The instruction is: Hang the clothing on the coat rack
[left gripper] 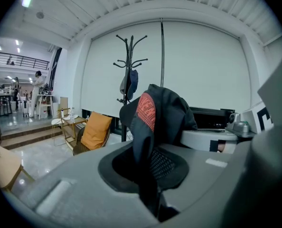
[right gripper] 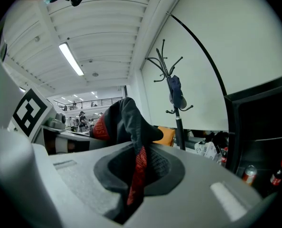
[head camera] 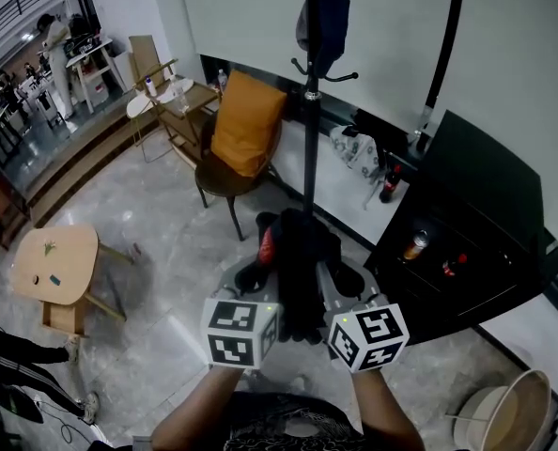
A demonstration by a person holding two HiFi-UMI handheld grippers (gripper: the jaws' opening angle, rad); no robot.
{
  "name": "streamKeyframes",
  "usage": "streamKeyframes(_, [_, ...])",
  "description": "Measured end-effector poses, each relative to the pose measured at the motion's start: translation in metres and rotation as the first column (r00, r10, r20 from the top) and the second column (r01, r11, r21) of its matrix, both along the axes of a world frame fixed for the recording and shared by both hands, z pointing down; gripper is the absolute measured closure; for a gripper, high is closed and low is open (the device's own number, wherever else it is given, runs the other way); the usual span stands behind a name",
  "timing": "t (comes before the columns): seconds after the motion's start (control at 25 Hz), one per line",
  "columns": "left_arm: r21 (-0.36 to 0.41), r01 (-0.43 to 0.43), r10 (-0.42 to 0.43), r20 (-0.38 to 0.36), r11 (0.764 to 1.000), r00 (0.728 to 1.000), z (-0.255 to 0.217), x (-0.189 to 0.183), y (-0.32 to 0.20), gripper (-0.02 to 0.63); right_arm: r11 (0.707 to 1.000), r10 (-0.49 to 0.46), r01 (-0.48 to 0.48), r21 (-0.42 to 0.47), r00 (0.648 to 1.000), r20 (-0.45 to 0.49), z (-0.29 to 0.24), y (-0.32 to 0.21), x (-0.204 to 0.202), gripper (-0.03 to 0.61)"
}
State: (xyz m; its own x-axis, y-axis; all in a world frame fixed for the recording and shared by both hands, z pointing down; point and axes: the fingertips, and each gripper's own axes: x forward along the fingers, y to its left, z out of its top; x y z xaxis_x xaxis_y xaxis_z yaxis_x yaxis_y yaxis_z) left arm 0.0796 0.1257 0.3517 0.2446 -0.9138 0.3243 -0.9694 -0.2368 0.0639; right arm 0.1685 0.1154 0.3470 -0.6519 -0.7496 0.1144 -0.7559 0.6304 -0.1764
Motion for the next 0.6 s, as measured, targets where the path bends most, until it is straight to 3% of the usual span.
streamKeyframes(0.6, [-0.006,-0.036,0.035,-0.045,0.999,0.998,0.01,-0.045,-0.074,0.583,0.999,0.035,-0.036,-0.016,0.998,-0.042,0.011,-0.066,-0.043,0.552])
